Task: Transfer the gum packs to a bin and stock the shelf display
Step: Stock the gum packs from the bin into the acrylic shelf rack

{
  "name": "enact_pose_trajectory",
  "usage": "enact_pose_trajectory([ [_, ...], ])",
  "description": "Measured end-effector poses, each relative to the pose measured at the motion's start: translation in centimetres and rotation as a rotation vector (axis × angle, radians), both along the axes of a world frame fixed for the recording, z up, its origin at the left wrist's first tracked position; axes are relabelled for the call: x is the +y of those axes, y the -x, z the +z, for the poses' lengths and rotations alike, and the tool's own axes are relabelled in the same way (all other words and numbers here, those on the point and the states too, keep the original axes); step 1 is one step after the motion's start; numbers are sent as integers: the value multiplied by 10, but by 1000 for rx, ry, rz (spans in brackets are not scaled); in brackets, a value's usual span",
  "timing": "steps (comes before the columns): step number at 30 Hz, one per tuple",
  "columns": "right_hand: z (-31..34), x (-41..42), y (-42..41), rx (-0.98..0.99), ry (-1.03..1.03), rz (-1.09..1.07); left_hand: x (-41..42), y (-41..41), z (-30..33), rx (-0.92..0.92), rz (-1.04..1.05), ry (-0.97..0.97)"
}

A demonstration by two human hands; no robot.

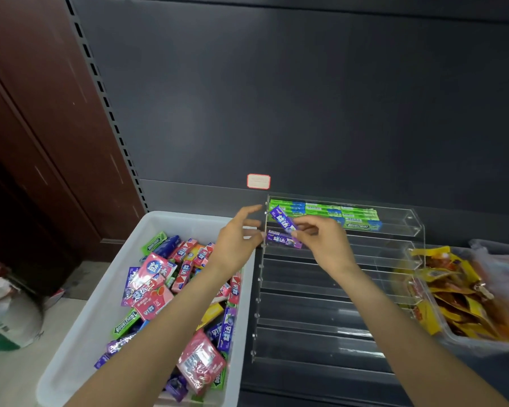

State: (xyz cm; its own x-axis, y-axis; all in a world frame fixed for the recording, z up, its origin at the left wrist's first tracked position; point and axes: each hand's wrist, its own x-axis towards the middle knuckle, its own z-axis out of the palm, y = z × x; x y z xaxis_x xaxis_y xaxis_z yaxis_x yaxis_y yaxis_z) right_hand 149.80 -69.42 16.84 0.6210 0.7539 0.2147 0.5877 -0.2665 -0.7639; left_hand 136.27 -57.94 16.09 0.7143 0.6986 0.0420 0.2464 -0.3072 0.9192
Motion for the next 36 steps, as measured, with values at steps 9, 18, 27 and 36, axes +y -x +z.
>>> enact_pose_trajectory([
  [9,-23,11,-9,-280,326,-7,2,-10,-17,164,-36,5],
  [18,-27,22,-6,-441,402,-74,4,-12,-15,131,-53,51],
  [27,-15,25,18,-459,291,-31,20,32,-15,171,11,-38],
  [36,-36,92,108,-216,175,308,76,143,-36,387,260,-284],
])
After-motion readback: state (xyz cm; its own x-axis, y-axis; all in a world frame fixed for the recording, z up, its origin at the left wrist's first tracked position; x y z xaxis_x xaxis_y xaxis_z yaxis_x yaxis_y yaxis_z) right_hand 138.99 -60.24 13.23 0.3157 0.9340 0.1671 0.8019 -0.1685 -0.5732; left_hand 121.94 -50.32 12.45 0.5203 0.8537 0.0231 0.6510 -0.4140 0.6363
